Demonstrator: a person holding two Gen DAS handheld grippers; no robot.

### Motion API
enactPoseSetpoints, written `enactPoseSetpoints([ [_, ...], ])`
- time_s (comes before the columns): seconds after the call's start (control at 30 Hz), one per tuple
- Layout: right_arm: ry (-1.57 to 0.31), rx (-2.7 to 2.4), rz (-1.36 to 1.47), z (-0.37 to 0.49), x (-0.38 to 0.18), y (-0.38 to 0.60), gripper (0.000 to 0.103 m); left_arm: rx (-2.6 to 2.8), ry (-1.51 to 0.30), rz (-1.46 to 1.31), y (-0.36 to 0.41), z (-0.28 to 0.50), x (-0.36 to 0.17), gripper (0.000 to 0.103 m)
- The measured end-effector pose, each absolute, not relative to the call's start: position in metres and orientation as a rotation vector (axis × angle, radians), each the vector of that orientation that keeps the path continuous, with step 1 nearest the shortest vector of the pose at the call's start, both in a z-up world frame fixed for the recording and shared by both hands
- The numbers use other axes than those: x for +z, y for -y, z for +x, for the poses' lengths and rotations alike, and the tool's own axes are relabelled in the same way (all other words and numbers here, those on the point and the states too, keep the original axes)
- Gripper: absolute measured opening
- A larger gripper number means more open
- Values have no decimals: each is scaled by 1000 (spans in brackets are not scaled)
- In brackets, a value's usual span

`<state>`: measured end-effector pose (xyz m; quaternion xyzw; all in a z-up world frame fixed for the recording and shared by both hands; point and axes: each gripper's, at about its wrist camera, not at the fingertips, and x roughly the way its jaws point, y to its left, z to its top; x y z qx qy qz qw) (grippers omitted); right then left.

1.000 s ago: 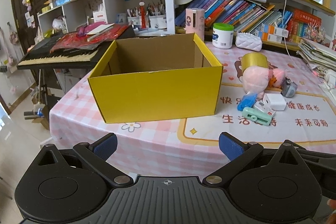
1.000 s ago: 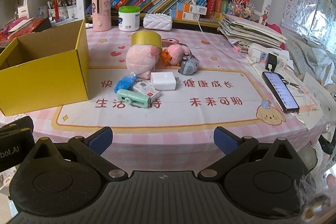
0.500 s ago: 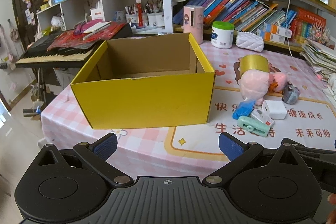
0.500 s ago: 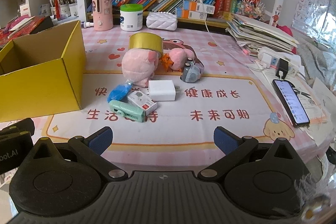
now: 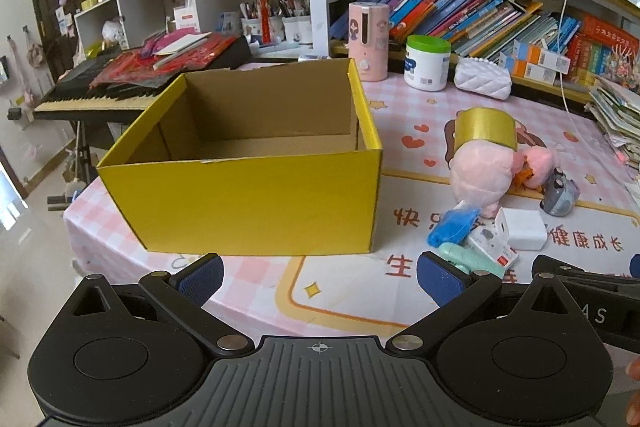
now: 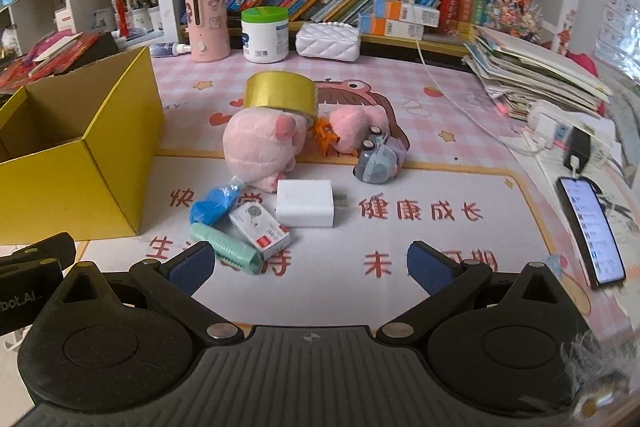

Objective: Organize objects
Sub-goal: 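Move right tool to the white charger while left tool approaches the mint-green roller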

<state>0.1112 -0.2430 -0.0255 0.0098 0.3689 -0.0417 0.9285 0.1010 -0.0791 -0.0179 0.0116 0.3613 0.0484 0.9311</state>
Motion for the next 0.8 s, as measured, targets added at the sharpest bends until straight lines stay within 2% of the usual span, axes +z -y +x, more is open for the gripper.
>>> enactPoseSetpoints([
  [0.53,-781,49,68,143,-42,299,103,120,-751,48,131,111,-26,103],
  [0.8,-803,126,40,163,-50,309,103,155,-698,67,146,111,-29,103],
])
